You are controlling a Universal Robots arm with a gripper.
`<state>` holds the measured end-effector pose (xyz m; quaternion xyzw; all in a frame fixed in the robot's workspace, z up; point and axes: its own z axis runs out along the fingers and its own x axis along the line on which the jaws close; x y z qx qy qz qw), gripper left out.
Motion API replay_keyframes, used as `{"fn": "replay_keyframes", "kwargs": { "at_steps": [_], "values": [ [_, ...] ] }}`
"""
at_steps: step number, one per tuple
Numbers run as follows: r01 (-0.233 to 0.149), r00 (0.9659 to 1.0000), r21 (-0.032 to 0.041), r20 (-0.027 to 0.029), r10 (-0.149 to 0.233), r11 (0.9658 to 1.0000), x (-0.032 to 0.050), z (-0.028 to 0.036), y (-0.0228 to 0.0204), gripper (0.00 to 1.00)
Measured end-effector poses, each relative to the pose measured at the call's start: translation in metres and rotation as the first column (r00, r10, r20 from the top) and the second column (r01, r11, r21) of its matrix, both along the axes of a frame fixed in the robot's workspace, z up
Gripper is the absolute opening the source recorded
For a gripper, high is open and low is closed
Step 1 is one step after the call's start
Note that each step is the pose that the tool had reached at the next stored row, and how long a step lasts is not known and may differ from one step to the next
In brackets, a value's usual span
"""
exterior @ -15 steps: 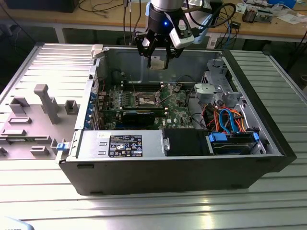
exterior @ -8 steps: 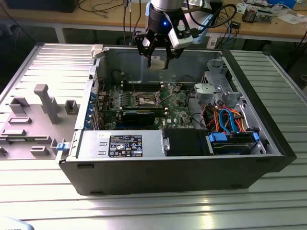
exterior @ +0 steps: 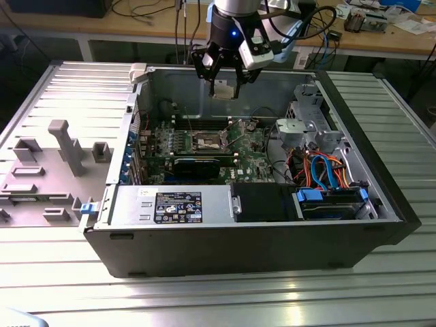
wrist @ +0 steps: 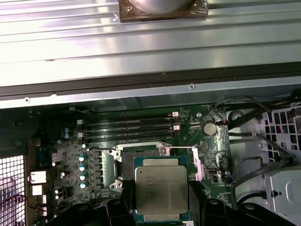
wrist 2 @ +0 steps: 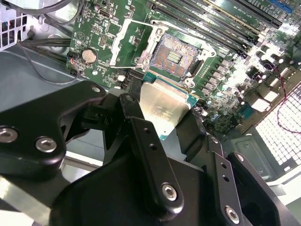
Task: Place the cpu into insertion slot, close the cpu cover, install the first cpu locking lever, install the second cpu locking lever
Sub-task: 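Place the cpu into insertion slot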
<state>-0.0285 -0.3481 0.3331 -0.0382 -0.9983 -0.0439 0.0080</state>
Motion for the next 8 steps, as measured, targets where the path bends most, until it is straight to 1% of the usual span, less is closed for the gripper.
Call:
{"fn": "replay_keyframes", "kwargs": {
  "at_steps": [8],
  "values": [
    [0.008,1.0000,-0.0003,0.0000,-0.008,1.0000,0.0000,-0.0002,0.0000,0.55]
  ]
}}
